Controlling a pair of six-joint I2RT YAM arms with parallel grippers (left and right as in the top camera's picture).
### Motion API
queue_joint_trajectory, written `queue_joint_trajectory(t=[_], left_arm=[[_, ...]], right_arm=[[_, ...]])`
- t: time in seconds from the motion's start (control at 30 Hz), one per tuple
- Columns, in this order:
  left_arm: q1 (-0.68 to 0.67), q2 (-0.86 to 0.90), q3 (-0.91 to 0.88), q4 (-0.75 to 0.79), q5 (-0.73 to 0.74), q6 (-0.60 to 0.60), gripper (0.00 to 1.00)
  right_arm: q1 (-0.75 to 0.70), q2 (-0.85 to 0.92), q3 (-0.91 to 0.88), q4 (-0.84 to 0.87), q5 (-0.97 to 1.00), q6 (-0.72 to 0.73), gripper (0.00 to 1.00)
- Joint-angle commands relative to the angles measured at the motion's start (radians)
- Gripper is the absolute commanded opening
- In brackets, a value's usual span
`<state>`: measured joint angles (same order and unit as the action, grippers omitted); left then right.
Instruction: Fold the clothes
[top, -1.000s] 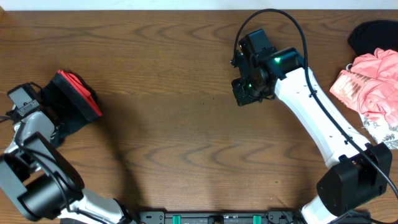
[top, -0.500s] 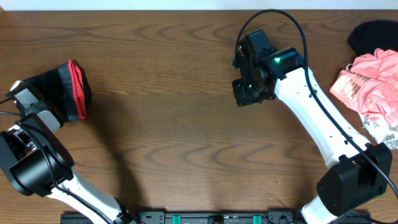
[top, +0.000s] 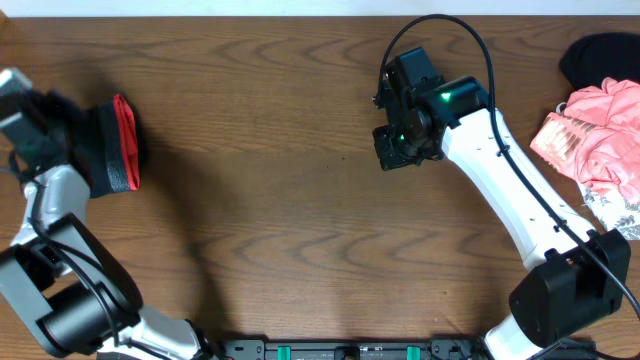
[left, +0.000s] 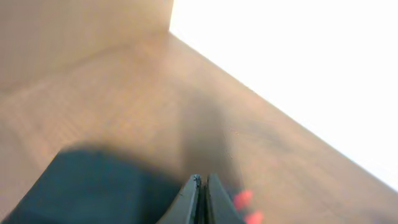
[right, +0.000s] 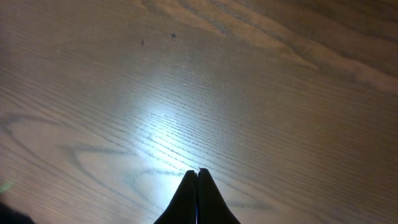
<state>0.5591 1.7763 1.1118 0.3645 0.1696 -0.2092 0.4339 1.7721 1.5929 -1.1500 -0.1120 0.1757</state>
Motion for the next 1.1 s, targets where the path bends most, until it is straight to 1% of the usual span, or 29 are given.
queue_joint_trajectory(t=[0.0, 0.17, 0.3, 0.5, 0.67, 0.77, 0.87, 1.0, 1.07], left_arm=[[-0.075, 0.016, 0.007, -0.008, 0.010, 0.029, 0.06], [-0.164, 0.096, 0.007, 0.061, -0.111, 0.079, 0.06], [-0.184, 0.167, 0.007, 0.097, -0.201, 0.078, 0.06], [-0.182, 0.248, 0.007, 0.167, -0.233, 0.078, 0.06], [-0.182, 0.319, 0.013, 0.174, -0.237, 0.078, 0.06], [-0.182, 0.361, 0.013, 0.142, -0.228, 0.077, 0.06], [-0.182, 0.385, 0.013, 0.075, -0.185, 0.077, 0.06], [-0.182, 0.380, 0.013, -0.103, -0.179, 0.039, 0.06], [-0.182, 0.370, 0.013, -0.218, -0.179, -0.007, 0.06]], right_arm=[[-0.009, 0.007, -0.004, 0.003, 0.000, 0.011, 0.01], [-0.009, 0.007, -0.004, -0.007, 0.000, 0.011, 0.01], [-0.009, 0.007, -0.004, -0.013, 0.000, 0.011, 0.01], [-0.009, 0.007, -0.004, -0.019, 0.000, 0.015, 0.01], [-0.008, 0.007, -0.004, -0.021, -0.002, 0.027, 0.01], [-0.008, 0.007, -0.004, -0.024, -0.008, 0.027, 0.01], [-0.008, 0.007, -0.004, -0.029, -0.008, 0.029, 0.01], [-0.008, 0.007, -0.004, -0.029, -0.008, 0.029, 0.01], [-0.008, 0.007, -0.004, -0.029, -0.008, 0.029, 0.01]])
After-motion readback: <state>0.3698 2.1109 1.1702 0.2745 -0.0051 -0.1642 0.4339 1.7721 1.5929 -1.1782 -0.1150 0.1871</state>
